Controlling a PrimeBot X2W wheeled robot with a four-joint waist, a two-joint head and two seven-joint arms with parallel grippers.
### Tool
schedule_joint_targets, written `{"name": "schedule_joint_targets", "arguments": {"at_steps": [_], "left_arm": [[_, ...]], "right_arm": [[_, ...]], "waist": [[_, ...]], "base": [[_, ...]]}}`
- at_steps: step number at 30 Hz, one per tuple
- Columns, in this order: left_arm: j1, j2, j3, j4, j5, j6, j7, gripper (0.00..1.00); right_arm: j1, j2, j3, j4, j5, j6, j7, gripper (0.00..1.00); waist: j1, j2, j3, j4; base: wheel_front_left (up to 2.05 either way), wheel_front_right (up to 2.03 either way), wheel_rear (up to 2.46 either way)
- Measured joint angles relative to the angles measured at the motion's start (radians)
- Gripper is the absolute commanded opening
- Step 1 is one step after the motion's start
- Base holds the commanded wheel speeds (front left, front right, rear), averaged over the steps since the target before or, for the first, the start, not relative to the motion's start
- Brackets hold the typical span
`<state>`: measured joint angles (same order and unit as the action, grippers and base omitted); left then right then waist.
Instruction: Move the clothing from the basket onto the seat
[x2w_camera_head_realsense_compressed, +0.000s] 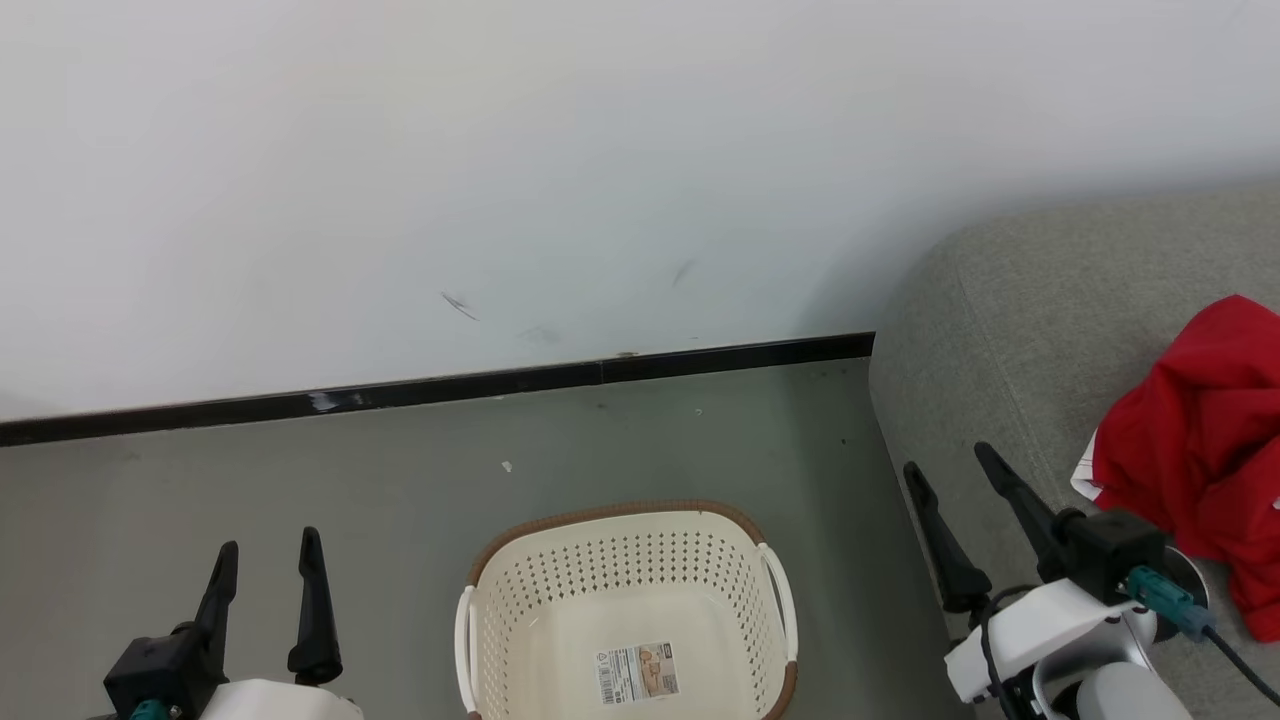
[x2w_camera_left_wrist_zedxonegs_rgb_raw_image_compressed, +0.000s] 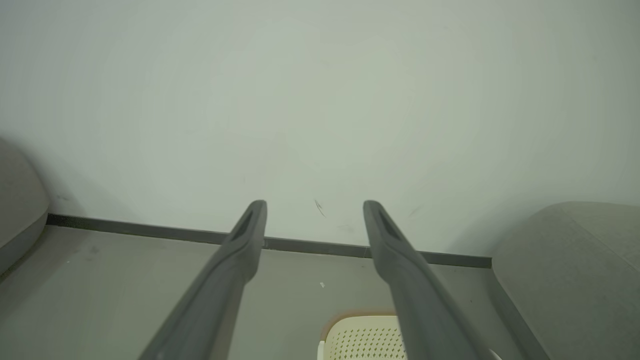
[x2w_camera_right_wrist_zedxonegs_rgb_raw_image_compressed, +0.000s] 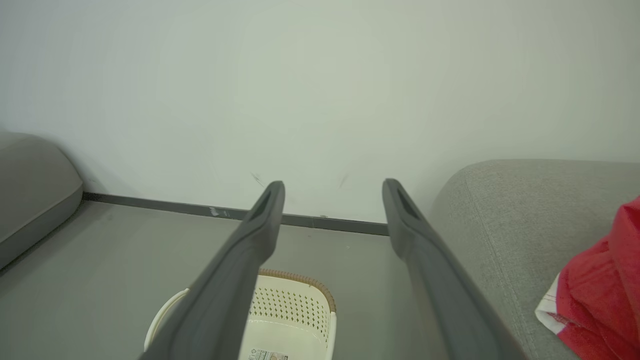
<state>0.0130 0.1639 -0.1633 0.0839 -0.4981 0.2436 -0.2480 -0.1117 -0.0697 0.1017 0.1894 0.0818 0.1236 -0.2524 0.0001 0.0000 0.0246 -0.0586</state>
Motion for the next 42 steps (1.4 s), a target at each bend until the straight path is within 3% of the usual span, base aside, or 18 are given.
{"name": "schedule_joint_targets", "arguments": {"at_steps": [20, 42], "left_arm": [[0.063, -0.004, -0.005, 0.029, 0.000, -0.001, 0.000, 1.00], [0.067, 0.000, 0.009, 0.022, 0.015, -0.001, 0.000, 1.00]], "right_arm": [[0.153, 0.026, -0.024, -0.075, -0.015, 0.000, 0.000, 1.00], [0.191, 0.027, -0.025, -0.141, -0.002, 0.000, 0.000, 1.00]], "waist": [[-0.0001, 0.0000, -0.061, 0.018], [-0.0001, 0.0000, -0.050, 0.020]], "base": [[0.00, 0.00, 0.00], [0.00, 0.00, 0.00]]}}
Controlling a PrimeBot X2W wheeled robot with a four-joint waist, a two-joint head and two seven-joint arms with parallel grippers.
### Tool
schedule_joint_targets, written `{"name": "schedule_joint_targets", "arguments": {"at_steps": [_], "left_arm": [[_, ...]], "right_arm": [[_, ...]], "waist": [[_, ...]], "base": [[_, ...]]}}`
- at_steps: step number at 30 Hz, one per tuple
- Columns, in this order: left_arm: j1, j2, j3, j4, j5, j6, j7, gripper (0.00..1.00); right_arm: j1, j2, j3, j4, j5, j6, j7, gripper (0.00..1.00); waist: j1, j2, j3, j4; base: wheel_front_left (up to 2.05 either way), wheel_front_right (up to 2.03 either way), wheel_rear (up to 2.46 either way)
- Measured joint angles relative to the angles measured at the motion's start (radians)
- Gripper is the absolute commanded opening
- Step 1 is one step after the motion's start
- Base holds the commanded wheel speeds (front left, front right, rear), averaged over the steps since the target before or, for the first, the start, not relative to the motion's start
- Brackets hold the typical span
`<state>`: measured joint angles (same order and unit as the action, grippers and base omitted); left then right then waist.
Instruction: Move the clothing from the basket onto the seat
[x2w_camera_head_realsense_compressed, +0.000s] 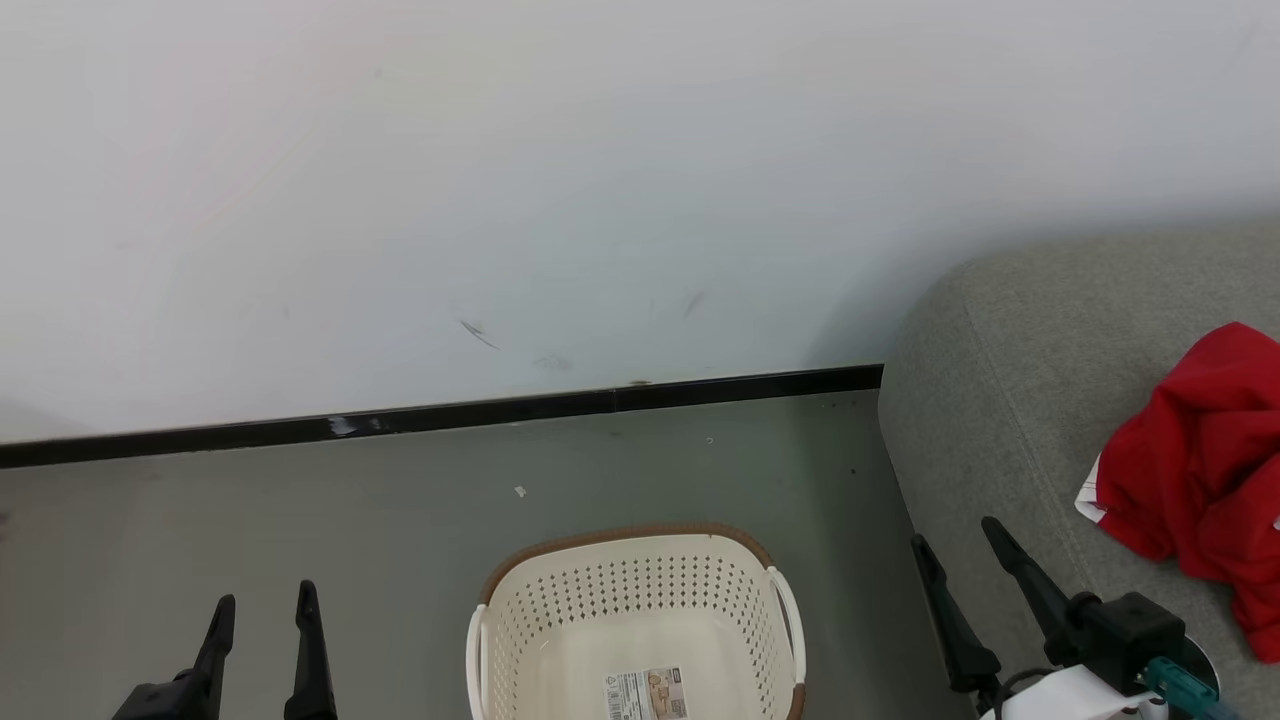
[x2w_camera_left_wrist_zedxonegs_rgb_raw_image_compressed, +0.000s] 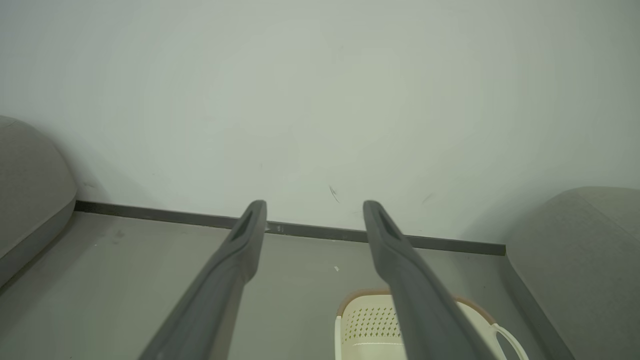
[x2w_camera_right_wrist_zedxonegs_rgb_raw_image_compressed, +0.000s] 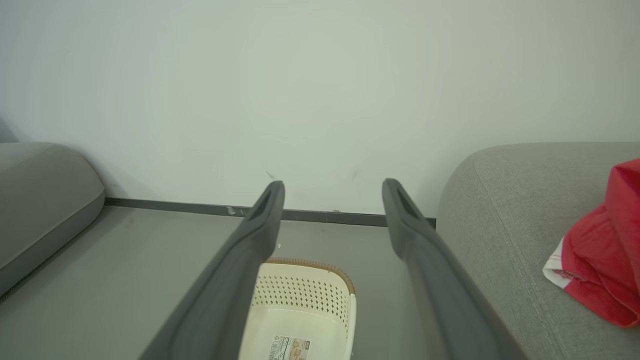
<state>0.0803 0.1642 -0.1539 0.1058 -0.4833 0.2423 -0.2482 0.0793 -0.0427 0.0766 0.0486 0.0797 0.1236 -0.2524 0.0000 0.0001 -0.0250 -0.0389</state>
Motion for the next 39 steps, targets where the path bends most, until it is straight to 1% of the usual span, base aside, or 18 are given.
{"name": "schedule_joint_targets", "arguments": {"at_steps": [9, 10, 15, 23, 28, 33, 36, 39], "left_arm": [[0.000, 0.004, 0.007, -0.003, 0.002, 0.000, 0.000, 1.00], [0.000, 0.000, 0.006, 0.006, 0.000, 0.000, 0.001, 0.00], [0.023, -0.038, -0.008, 0.051, -0.003, 0.000, 0.002, 0.00], [0.027, -0.041, 0.007, 0.052, -0.080, -0.018, 0.028, 0.00], [0.027, -0.045, 0.016, 0.052, -0.152, -0.028, 0.046, 0.00], [0.027, -0.049, 0.027, 0.051, -0.204, -0.048, 0.063, 0.00], [0.025, -0.052, 0.035, 0.051, -0.235, -0.053, 0.075, 0.00], [0.022, -0.058, 0.044, 0.051, -0.268, -0.069, 0.084, 0.00]], "right_arm": [[0.000, 0.000, 0.000, -0.007, 0.005, 0.000, 0.000, 1.00], [0.000, 0.001, 0.001, 0.001, 0.004, 0.000, 0.000, 0.00], [0.029, 0.009, 0.008, 0.051, 0.004, -0.001, 0.003, 0.00], [0.060, 0.009, 0.033, 0.017, 0.080, -0.001, 0.003, 0.00], [0.077, 0.009, 0.035, 0.003, 0.165, -0.001, 0.003, 0.00], [0.076, 0.009, 0.023, 0.000, 0.272, -0.001, 0.009, 0.00], [0.075, 0.009, 0.006, 0.001, 0.327, -0.001, 0.021, 0.00], [0.074, 0.009, 0.001, 0.005, 0.378, -0.001, 0.030, 0.00]], "waist": [[0.0000, 0.0000, 0.006, 0.000], [0.0000, 0.0000, 0.006, 0.000], [0.0000, 0.0000, 0.006, 0.000], [0.0001, 0.0000, 0.008, 0.000], [0.0001, 0.0000, 0.010, 0.002], [0.0007, 0.0000, 0.011, 0.006], [0.0022, 0.0000, 0.011, 0.009], [0.0041, 0.0000, 0.011, 0.010]], "base": [[0.00, 0.00, 0.00], [0.00, 0.00, 0.00], [0.00, 0.00, 0.00], [0.00, 0.00, 0.00], [0.00, 0.00, 0.00], [0.00, 0.00, 0.00], [0.00, 0.00, 0.00], [0.00, 0.00, 0.00]]}}
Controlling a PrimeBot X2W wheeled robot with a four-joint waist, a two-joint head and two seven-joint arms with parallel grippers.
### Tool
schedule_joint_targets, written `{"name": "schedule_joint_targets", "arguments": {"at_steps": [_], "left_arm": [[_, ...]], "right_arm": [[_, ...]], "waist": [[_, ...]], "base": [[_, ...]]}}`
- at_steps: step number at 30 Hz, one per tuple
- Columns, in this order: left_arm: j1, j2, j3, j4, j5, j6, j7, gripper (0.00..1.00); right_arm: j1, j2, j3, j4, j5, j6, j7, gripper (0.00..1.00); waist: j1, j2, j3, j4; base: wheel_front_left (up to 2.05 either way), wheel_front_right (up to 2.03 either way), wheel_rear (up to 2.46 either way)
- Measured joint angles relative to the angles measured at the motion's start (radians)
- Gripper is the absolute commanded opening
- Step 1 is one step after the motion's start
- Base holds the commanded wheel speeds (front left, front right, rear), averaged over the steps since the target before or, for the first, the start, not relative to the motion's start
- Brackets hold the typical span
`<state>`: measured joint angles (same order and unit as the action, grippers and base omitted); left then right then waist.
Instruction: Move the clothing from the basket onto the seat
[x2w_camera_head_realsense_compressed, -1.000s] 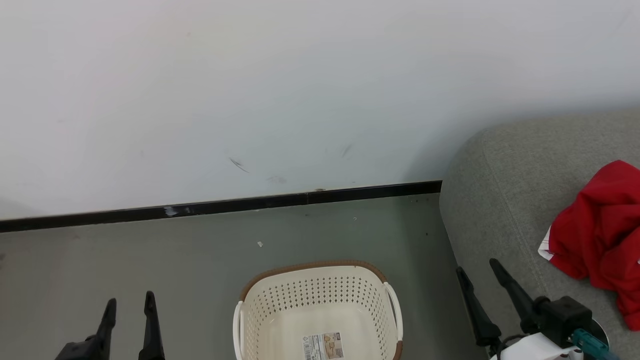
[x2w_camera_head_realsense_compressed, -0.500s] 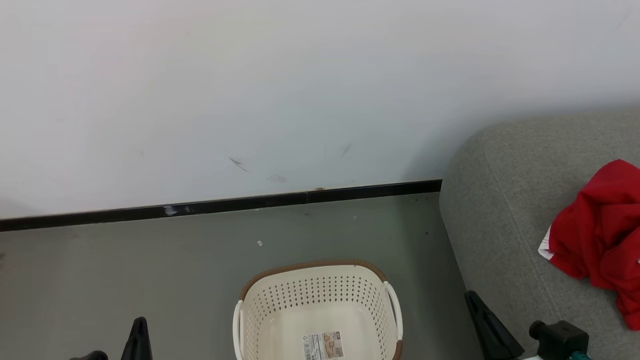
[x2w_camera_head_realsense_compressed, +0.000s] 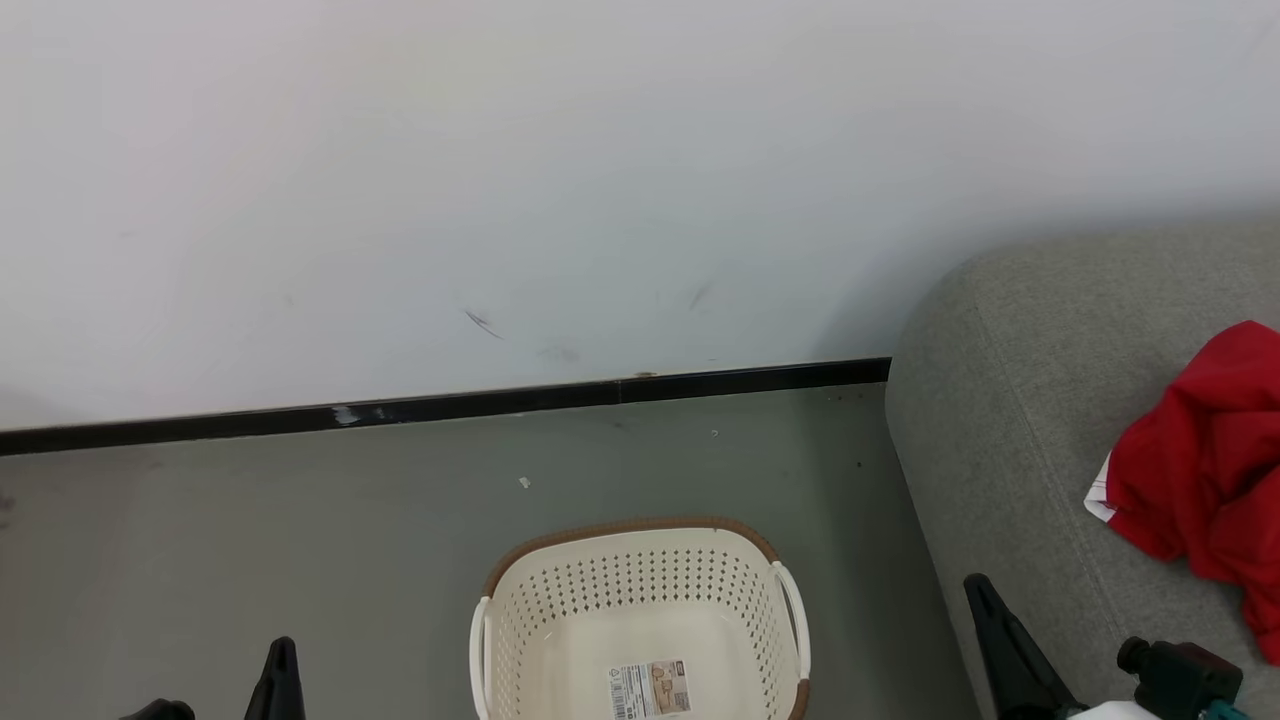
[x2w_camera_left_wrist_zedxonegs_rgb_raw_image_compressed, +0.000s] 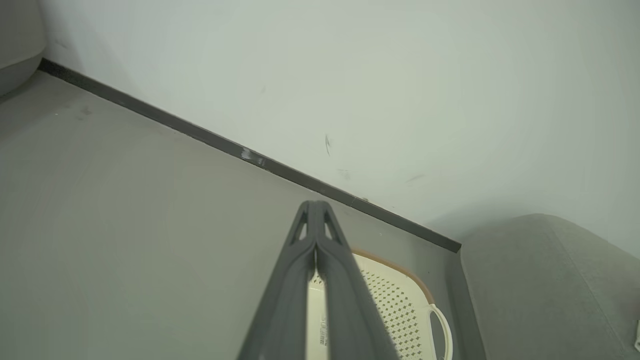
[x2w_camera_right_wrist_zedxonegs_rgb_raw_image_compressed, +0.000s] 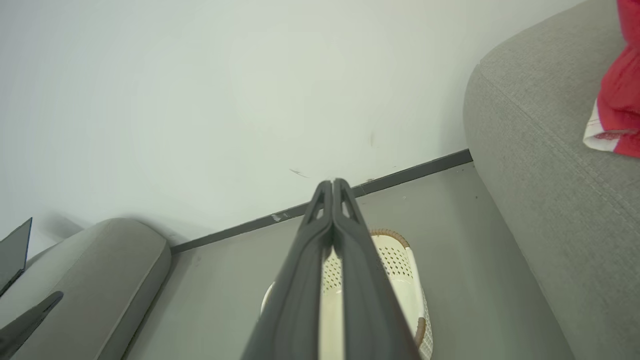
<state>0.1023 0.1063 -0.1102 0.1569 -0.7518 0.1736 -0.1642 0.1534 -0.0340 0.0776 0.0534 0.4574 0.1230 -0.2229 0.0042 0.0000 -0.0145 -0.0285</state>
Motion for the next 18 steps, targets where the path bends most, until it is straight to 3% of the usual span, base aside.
{"name": "schedule_joint_targets", "arguments": {"at_steps": [7, 18], "left_arm": [[-0.014, -0.006, 0.016, 0.000, -0.077, -0.020, 0.028, 0.00], [-0.026, -0.013, 0.039, 0.002, -0.190, -0.049, 0.062, 0.00]], "right_arm": [[-0.019, -0.010, -0.008, 0.017, 0.118, 0.000, 0.027, 0.00], [-0.040, -0.029, -0.022, 0.045, 0.286, 0.000, 0.057, 0.00]], "waist": [[0.0037, 0.0000, -0.002, 0.003], [0.0047, 0.0000, -0.004, 0.008]], "base": [[0.00, 0.00, 0.00], [0.00, 0.00, 0.00]]}}
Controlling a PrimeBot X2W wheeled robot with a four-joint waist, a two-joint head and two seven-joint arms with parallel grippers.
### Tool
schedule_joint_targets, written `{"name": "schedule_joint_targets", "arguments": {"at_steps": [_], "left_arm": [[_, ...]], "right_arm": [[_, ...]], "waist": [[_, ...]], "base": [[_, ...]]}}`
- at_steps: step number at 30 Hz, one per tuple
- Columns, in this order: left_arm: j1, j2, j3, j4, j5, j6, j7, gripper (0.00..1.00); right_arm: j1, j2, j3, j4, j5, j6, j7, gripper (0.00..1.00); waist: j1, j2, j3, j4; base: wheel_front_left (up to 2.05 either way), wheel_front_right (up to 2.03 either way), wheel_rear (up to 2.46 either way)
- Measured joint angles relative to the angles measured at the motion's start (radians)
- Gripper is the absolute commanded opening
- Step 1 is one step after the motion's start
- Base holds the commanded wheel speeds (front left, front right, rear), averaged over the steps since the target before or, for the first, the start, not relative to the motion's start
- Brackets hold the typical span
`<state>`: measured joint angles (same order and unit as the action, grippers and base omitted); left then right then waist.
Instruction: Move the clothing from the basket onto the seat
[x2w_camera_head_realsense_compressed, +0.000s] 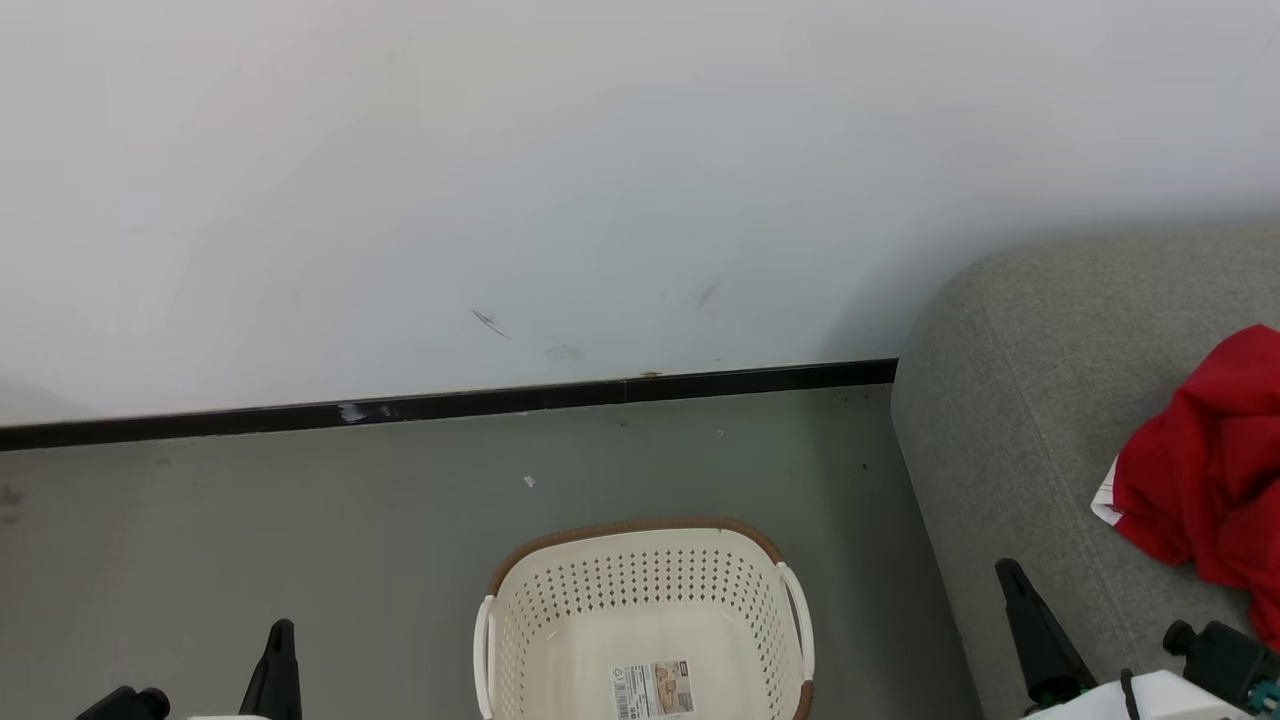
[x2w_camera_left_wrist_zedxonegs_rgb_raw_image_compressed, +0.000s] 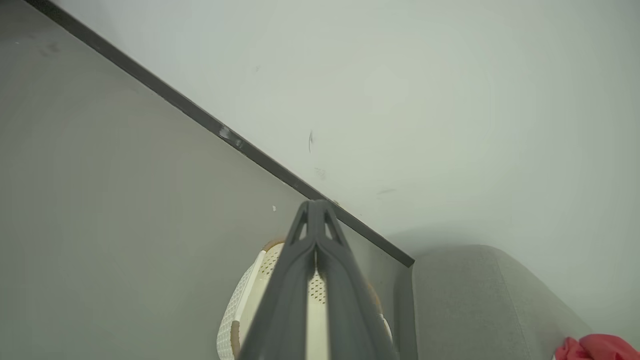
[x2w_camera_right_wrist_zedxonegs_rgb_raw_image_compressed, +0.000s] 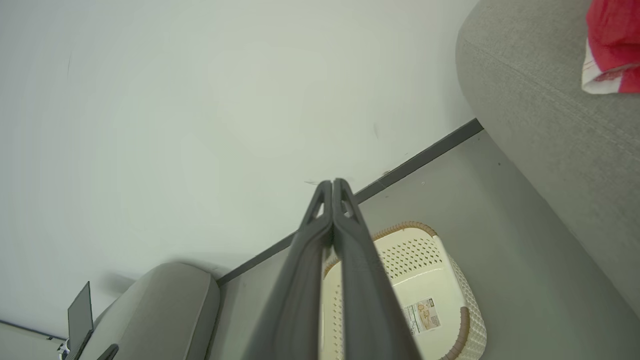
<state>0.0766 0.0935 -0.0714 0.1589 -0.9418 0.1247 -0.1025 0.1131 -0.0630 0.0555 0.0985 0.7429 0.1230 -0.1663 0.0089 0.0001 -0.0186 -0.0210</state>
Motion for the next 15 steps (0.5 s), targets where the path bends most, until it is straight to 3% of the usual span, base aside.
{"name": "schedule_joint_targets", "arguments": {"at_steps": [15], "left_arm": [[-0.032, -0.015, 0.037, 0.010, -0.164, -0.046, 0.052, 0.00]], "right_arm": [[-0.047, -0.020, -0.008, 0.042, 0.250, 0.000, 0.044, 0.00]], "waist": [[-0.0057, 0.0000, 0.006, 0.006]], "base": [[0.00, 0.00, 0.00]]}}
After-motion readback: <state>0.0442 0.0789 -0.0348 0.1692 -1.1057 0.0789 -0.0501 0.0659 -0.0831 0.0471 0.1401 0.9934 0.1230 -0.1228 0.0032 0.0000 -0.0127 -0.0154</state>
